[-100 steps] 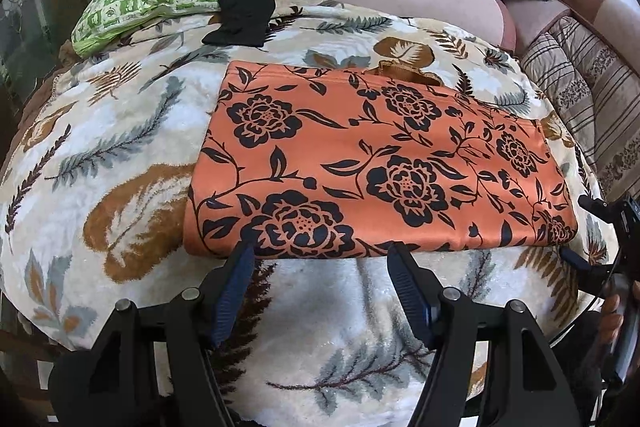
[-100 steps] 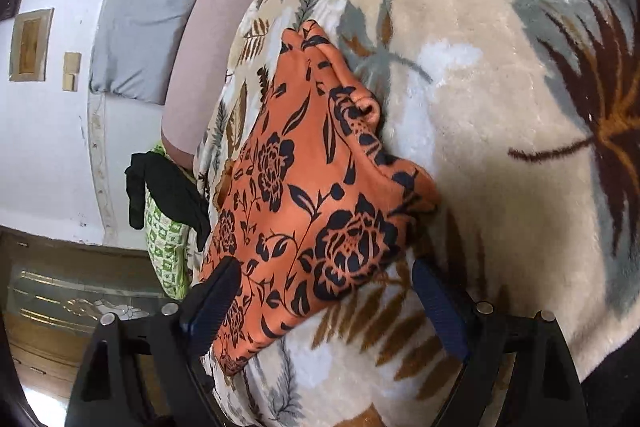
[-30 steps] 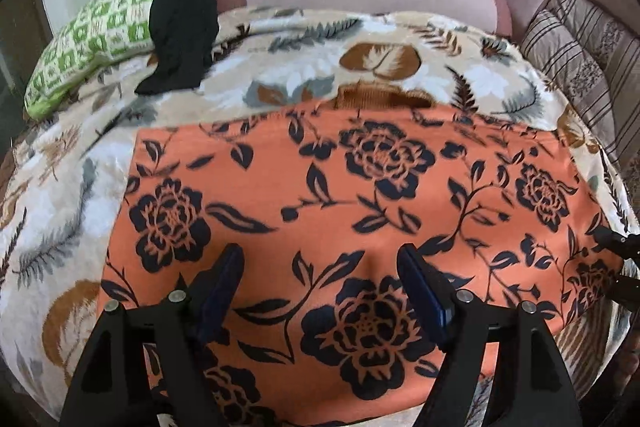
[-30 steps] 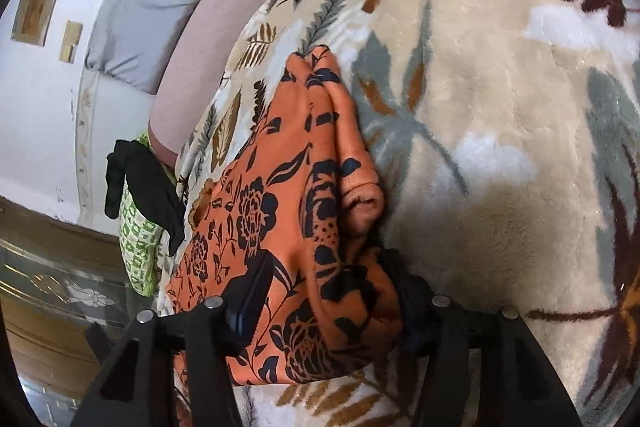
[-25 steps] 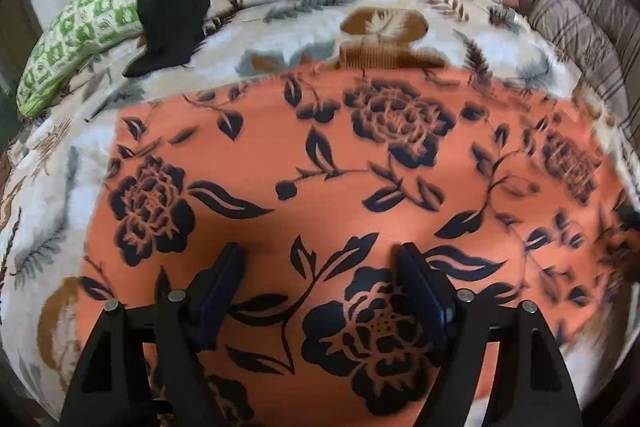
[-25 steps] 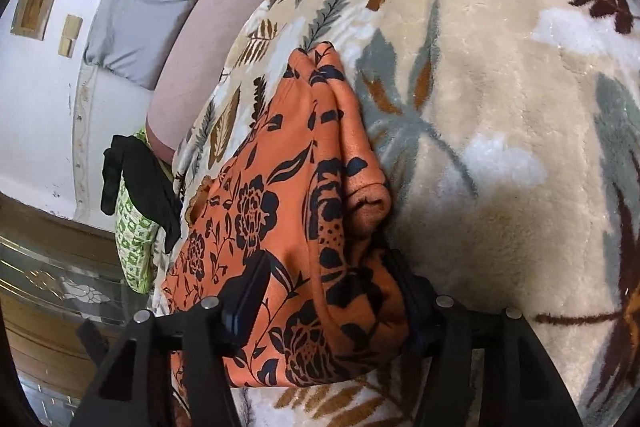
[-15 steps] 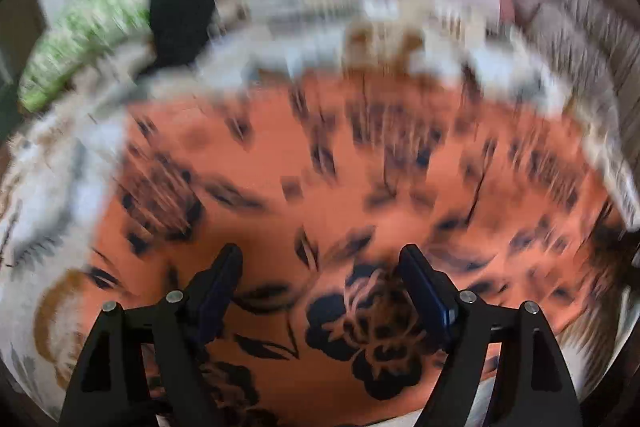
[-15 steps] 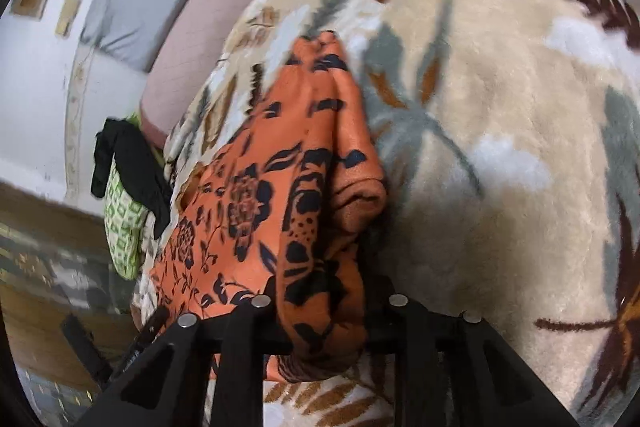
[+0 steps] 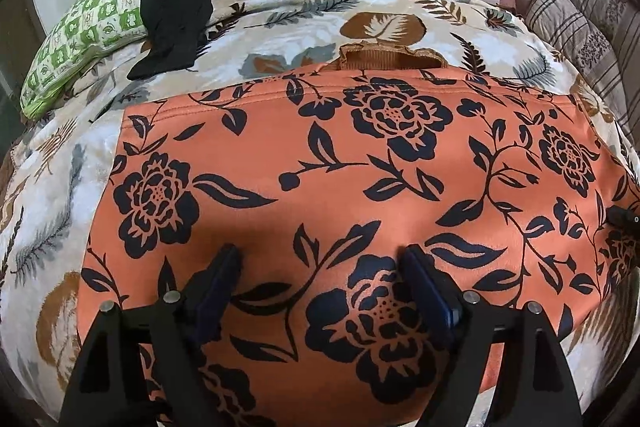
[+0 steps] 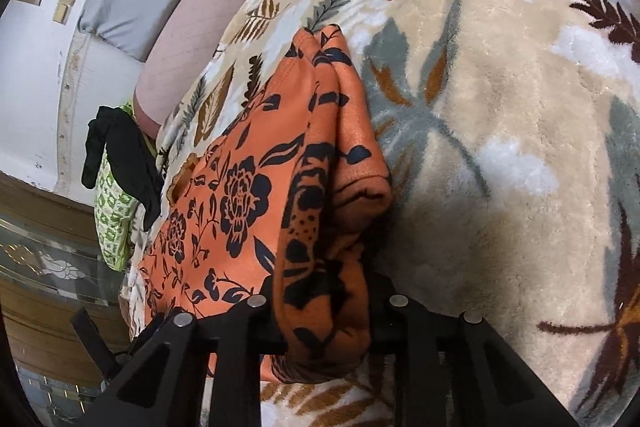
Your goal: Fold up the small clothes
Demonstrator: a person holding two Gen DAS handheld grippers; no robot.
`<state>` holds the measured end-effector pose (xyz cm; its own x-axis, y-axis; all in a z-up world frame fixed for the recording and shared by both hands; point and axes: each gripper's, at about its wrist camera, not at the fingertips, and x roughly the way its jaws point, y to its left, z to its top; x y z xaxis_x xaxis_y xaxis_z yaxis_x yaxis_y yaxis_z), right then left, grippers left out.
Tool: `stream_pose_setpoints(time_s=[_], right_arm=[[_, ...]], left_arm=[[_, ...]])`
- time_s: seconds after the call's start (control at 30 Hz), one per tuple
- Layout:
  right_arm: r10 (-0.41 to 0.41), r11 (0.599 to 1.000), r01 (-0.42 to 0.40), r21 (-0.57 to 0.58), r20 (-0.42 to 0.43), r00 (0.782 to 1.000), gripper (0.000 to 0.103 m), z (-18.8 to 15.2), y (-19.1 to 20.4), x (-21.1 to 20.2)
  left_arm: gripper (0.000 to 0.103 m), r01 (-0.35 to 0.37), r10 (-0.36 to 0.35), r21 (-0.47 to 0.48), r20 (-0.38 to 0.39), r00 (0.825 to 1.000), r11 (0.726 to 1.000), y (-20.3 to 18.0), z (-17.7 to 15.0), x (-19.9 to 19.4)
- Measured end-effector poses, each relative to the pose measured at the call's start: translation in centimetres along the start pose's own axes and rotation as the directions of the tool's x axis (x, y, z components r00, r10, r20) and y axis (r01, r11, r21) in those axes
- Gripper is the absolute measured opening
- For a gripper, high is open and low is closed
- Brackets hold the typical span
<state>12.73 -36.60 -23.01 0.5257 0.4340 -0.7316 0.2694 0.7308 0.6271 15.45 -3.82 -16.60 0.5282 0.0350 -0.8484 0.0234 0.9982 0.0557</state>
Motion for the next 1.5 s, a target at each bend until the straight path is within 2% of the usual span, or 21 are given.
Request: stream_pose_setpoints(time_s=[0.33,0.4,0.43,0.5,0.6,0.67,0.77,0.83,0.87,0.93,0.97,1.0,1.03,1.1,1.17,1.23,1.3,1.33,1.4,1.43,1.5], right_arm=[[0.008,1.0,-0.008,-0.014,0.003,1.0,0.024,0.3,0.8,-0.4],[0.021,0.999,-0.02,-0.032,0.019,1.0,0.023,0.4,1.9,-1.1],[0.036,0.998,-0.035,-0.043,0.03,0.999,0.022,0.5,2.8,-1.6],[0.085,0.992,-0.079,-0.099,0.058,0.995,0.021,0.5,5.8,-3.0],[0.176,0.964,-0.16,-0.21,0.06,0.982,0.02,-0.1,12.4,-4.5],[0.242,0.93,-0.22,-0.296,0.039,0.97,0.02,-1.4,17.7,-4.8],[0.289,0.868,-0.278,-0.412,-0.038,0.957,0.02,-4.7,25.2,-2.8],[0.264,0.839,-0.283,-0.465,-0.107,0.958,0.023,-7.8,28.9,0.6],[0.241,0.838,-0.291,-0.462,-0.165,0.956,0.024,-9.4,30.1,3.3],[0.208,0.819,-0.321,-0.476,-0.275,0.939,0.037,-12.2,31.1,8.3],[0.181,0.807,-0.336,-0.486,-0.338,0.924,0.046,-13.7,31.1,11.0],[0.142,0.811,-0.337,-0.478,-0.398,0.906,0.064,-15.0,30.7,13.5],[0.086,0.828,-0.305,-0.471,-0.431,0.898,0.067,-15.9,29.9,15.3],[0.127,0.826,-0.315,-0.467,-0.391,0.912,0.068,-16.1,29.4,14.4],[0.163,0.831,-0.325,-0.451,-0.361,0.918,0.077,-15.2,28.9,12.0],[0.173,0.826,-0.305,-0.474,-0.301,0.938,0.079,-13.8,28.1,9.3],[0.167,0.833,-0.267,-0.485,-0.239,0.956,0.083,-12.6,26.6,7.0],[0.164,0.844,-0.249,-0.475,-0.214,0.963,0.085,-11.8,25.7,6.1],[0.161,0.861,-0.238,-0.449,-0.204,0.966,0.085,-10.7,24.1,5.4],[0.153,0.873,-0.228,-0.431,-0.203,0.967,0.085,-10.4,23.4,5.4],[0.153,0.886,-0.227,-0.404,-0.209,0.966,0.085,-10.0,22.3,5.5]], left_arm=[[0.085,0.013,-0.013,-0.001,0.004,1.0,1.0,0.2,0.1,0.2],[0.084,0.053,-0.053,-0.021,0.0,0.999,0.998,0.9,0.4,-0.3],[0.084,0.094,-0.093,-0.062,0.014,0.996,0.994,1.9,0.6,-1.1],[0.084,0.144,-0.128,-0.153,0.108,0.986,0.978,4.6,0.5,-4.0],[0.084,0.124,-0.061,-0.247,0.25,0.966,0.961,9.2,-1.0,-8.7],[0.084,0.11,-0.019,-0.317,0.276,0.961,0.942,12.3,-2.5,-10.5],[0.084,0.072,0.046,-0.427,0.261,0.964,0.902,17.3,-5.5,-12.2],[0.084,0.053,0.069,-0.486,0.229,0.971,0.872,19.8,-7.5,-12.4],[0.084,0.045,0.074,-0.511,0.211,0.975,0.858,20.7,-8.5,-12.2],[0.084,0.031,0.071,-0.55,0.163,0.984,0.835,22.0,-10.0,-11.3],[0.084,0.039,0.055,-0.562,0.149,0.987,0.826,22.2,-10.3,-10.9],[0.084,0.053,0.035,-0.572,0.141,0.989,0.818,22.5,-10.6,-10.7],[0.084,0.078,0.005,-0.574,0.143,0.99,0.815,22.4,-10.8,-10.7],[0.084,0.124,-0.029,-0.558,0.176,0.984,0.82,21.6,-10.7,-11.2],[0.084,0.174,-0.075,-0.537,0.201,0.977,0.825,20.5,-10.0,-11.2],[0.084,0.247,-0.156,-0.522,0.213,0.965,0.816,19.1,-9.3,-11.0],[0.084,0.328,-0.246,-0.498,0.224,0.943,0.803,17.2,-8.5,-10.4],[0.084,0.362,-0.288,-0.486,0.224,0.931,0.795,16.3,-7.9,-9.7],[0.084,0.393,-0.337,-0.494,0.203,0.919,0.776,15.3,-7.4,-8.4],[0.084,0.395,-0.36,-0.531,0.173,0.917,0.75,15.1,-7.0,-7.1],[0.084,0.413,-0.392,-0.568,0.168,0.905,0.712,15.1,-6.8,-5.9]])
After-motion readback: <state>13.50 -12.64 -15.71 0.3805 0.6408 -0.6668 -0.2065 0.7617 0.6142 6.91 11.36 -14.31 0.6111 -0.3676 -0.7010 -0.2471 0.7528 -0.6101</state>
